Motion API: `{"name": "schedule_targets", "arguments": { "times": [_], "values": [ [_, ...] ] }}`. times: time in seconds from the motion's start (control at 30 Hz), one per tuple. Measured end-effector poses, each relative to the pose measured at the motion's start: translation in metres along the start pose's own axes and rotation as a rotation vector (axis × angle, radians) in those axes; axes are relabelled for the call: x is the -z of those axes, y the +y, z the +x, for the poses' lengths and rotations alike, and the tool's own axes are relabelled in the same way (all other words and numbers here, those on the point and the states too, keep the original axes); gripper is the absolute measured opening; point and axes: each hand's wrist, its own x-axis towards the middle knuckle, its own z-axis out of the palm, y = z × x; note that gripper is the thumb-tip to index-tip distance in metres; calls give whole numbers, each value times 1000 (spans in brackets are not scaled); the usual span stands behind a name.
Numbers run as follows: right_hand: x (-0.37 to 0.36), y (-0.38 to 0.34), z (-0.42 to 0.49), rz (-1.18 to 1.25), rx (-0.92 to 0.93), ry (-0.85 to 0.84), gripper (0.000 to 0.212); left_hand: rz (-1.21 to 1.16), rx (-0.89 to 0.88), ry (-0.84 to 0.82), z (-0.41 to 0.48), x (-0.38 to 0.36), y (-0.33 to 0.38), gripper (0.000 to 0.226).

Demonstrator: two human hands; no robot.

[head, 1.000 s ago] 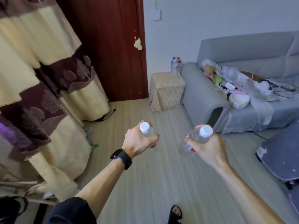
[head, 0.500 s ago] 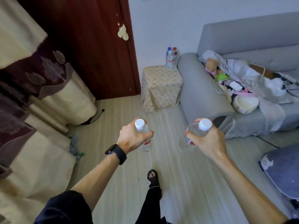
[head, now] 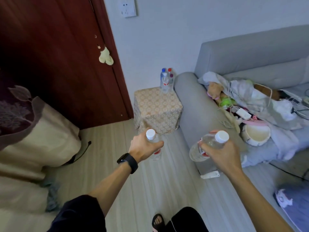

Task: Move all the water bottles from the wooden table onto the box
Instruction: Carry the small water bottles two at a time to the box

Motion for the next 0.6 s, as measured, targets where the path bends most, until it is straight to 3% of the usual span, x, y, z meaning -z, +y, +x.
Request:
{"name": "schedule_targets", "arguments": {
  "times": [0.6],
  "values": [
    [-87, -3, 370, -51, -12, -199, 43, -129, 153, 29, 331, -30, 82, 31]
  ]
}}
